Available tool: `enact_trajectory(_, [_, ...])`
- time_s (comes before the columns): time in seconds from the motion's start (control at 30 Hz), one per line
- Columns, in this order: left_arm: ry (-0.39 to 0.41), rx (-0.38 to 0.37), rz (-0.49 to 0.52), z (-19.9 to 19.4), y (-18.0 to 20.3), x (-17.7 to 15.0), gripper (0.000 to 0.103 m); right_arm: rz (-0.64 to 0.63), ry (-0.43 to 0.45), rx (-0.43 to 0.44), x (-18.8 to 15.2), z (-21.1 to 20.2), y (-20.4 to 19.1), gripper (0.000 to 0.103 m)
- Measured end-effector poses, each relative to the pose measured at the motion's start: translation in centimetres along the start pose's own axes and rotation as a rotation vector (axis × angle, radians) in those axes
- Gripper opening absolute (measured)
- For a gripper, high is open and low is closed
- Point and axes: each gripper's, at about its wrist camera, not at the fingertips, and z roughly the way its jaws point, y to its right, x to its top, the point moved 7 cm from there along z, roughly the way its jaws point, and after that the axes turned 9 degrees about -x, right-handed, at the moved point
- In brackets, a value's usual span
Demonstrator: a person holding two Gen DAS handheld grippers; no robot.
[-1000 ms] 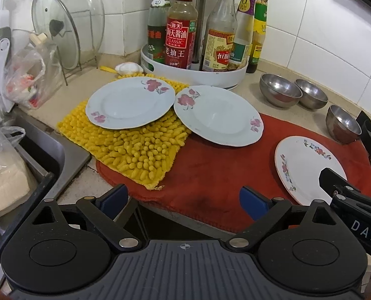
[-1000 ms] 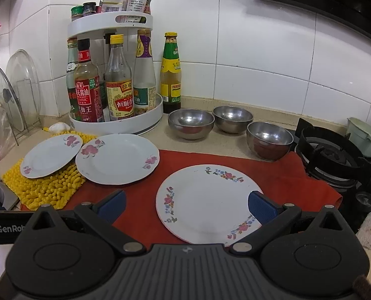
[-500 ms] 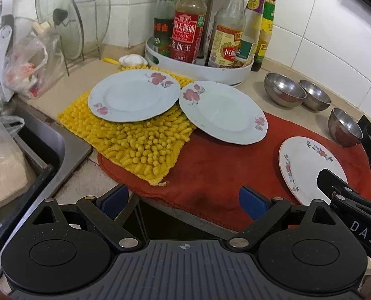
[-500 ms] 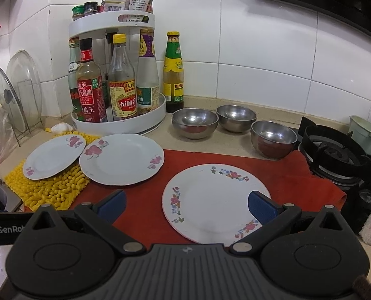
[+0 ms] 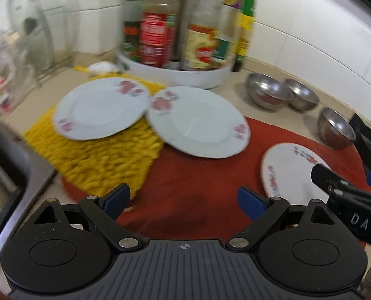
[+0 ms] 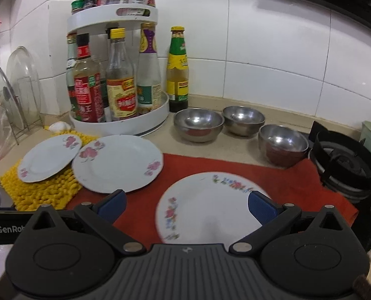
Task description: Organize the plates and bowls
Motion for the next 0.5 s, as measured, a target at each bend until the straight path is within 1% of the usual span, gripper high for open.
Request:
enact_trajectory(0.07, [-0.016,-0.031,0.032,1.1,1.2,-0.1,0.096,0.011,-0.012,-0.005,-0.1,0.6,1.0,0.100])
enact_trajectory(0.2, [-0.061,-0.091,0.091,3.3,3.6,-0.4,0.096,-0.004,-0.037,-0.054,-0.5,2.2,3.7,0.100])
enact_trajectory(0.3, [-0.098,-0.132,0.132,5.1,5.3,-0.5,0.096,0.014,-0.072,-0.061,-1.3,3.4,5.6,0.100])
enact_trajectory(0.4, [-0.141,-0.157,0.160,7.0,6.8,-0.7,0.096,0.044,-0.099,-0.068,-1.8,4.8,7.3,0.100])
enact_trajectory(0.5, [-0.184,-0.154,0.184,9.0,7.8,-0.9,0.096,0.052,-0.141,-0.076,-2.5,6.2,8.8,0.096])
